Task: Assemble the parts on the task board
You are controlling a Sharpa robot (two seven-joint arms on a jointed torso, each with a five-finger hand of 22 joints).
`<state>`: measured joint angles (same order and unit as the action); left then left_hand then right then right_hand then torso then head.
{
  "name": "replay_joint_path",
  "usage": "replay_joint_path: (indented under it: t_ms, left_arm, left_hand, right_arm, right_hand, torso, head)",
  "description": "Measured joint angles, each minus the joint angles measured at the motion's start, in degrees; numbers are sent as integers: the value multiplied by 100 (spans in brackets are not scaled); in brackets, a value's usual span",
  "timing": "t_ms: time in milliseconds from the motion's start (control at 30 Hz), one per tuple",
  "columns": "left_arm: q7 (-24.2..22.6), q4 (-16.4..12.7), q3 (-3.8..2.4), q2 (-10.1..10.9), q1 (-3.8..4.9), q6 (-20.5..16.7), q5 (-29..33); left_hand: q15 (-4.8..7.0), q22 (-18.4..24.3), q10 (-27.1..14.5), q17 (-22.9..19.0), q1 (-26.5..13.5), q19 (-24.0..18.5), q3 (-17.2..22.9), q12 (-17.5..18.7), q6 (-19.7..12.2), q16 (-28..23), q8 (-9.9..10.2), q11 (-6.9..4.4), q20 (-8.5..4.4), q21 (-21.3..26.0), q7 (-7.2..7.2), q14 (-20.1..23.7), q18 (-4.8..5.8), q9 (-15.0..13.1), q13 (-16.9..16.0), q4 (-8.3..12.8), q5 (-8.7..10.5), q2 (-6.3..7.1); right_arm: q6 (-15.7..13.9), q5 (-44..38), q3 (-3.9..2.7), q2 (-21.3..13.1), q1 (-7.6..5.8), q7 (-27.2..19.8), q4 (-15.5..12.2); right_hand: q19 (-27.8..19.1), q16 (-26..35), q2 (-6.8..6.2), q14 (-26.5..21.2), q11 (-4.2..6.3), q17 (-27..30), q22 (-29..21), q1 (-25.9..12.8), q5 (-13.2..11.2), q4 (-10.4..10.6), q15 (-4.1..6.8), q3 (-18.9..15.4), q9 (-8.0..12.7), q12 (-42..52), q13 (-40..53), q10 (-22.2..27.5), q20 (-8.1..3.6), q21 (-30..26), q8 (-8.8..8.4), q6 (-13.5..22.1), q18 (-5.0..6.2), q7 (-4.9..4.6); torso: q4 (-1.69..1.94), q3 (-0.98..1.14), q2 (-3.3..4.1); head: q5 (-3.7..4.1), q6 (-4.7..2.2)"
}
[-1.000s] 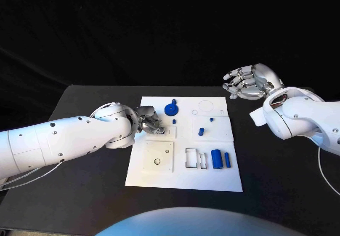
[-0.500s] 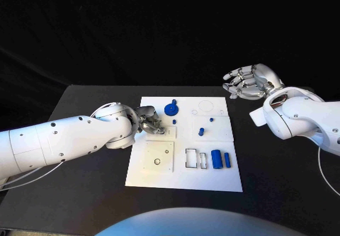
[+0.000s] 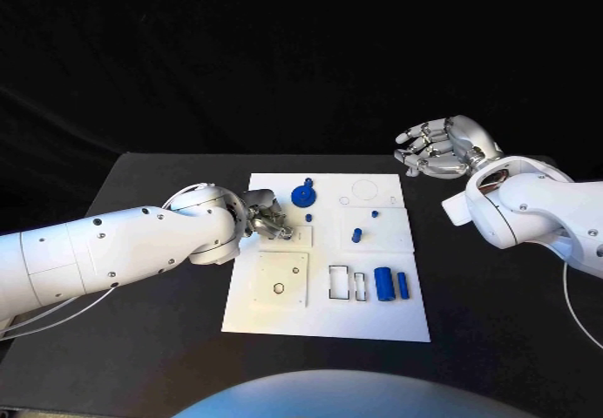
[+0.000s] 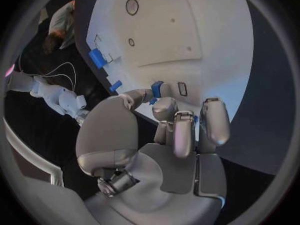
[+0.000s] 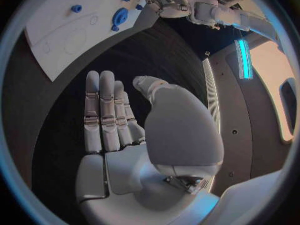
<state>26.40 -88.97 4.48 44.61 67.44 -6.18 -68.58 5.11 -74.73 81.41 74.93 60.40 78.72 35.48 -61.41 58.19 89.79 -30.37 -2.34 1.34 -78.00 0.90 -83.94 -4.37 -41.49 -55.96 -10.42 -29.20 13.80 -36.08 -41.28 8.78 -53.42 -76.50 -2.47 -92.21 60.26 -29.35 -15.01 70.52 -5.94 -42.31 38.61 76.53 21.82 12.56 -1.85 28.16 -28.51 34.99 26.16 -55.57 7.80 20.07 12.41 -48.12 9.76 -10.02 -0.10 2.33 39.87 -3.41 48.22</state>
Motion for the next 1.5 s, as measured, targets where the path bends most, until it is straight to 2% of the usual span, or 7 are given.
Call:
replay_joint_path:
  t_ms: [233, 300, 367, 800, 1133, 1367, 1500]
  left_arm:
    - [54, 18, 7, -8, -6, 11, 24]
    - [67, 25, 9, -8, -8, 14, 33]
    - [81, 32, 11, -8, -11, 15, 40]
    - [167, 57, 6, 7, -14, -21, 67]
    - [189, 34, -40, 79, -20, -83, 183]
    - [161, -32, -148, 142, -16, -197, 323]
    - [145, -91, -267, 204, 3, -266, 369]
  left_hand:
    - [0, -18, 0, 0, -9, 0, -441, 0, 83, 0, 50, 0, 0, 20, -2, 0, 0, 21, -39, -347, -367, 9]
    - [0, -18, 0, 0, -55, 0, -720, 0, 115, 0, 56, 0, 0, 59, 12, 0, 0, 16, -44, -511, -691, 56]
    - [0, -18, 0, -1, -76, 0, -924, 0, 124, 0, 90, 0, 0, 61, 20, 0, 0, 13, -50, -604, -807, 77]
    - [0, -21, 0, -1, -454, 12, -1335, 0, 144, 0, 200, 0, -12, 84, 40, 0, 0, 51, -104, -642, -561, -134]
    - [0, -22, 0, -1, -723, 20, -1511, -66, 143, 0, 223, 0, -20, 84, 41, 0, 0, 76, -173, -640, -497, -182]
    - [0, -22, 0, -1, -771, 63, -1541, -111, 142, 0, 246, 0, -20, 84, 41, 0, 0, 76, -235, -657, -428, -209]
    - [0, -21, 0, -1, -765, 63, -1564, -111, 142, 0, 268, 0, -20, 84, 41, 0, 0, 75, -221, -634, -428, -203]
  right_arm:
    - [0, 1, 1, 1, 1, 4, 2]
    - [0, 4, 1, 1, 2, 4, 2]
    - [-2, 7, 1, 1, 2, 5, 2]
    - [-7, 56, 2, -1, 11, 15, -9]
    - [1, 124, 2, 2, 23, 43, -3]
    - [16, 125, 3, 58, 36, 89, 53]
    - [26, 132, 4, 85, 54, 114, 75]
  right_hand:
    - [-21, 127, 8, -31, -12, -8, -68, -53, -23, -32, -31, 0, 0, -35, -90, 51, 20, -66, 0, 18, 0, -18]
    - [-41, 162, 36, -31, -14, -20, -91, -81, -62, -32, -31, 0, 0, -35, -117, 54, 41, -100, 0, 41, -1, -41]
    - [-41, 194, 23, -51, -32, -24, -116, -114, -99, -32, -51, 0, 0, -46, -145, 72, 41, -133, 0, 44, 0, -44]
    - [-135, 553, 83, -198, -106, -32, -319, -174, -275, -32, -152, 0, -6, -165, -400, 232, 135, -382, 0, 113, -1, -110]
    - [-246, 949, 113, -350, -185, 17, -580, -252, -419, 32, -246, -63, -14, -298, -712, 389, 246, -650, 93, 252, -1, -165]
    - [-298, 1145, 159, -441, -226, 64, -721, -310, -567, 121, -296, -152, -14, -344, -865, 473, 298, -785, 246, 372, -1, -142]
    - [-307, 1219, 159, -452, -235, 93, -783, -310, -573, 122, -306, -153, -14, -356, -938, 482, 307, -823, 310, 380, -1, -134]
  torso:
    - [-1, -1, 2]
    - [0, -3, 3]
    - [2, -4, 4]
    - [3, -5, 8]
    - [2, -9, 8]
    - [-1, -6, 5]
    - [3, -5, 5]
  head:
    - [5, -6]
    - [6, -6]
    - [7, -7]
    - [19, -12]
    - [25, -5]
    - [41, -66]
    - [38, -92]
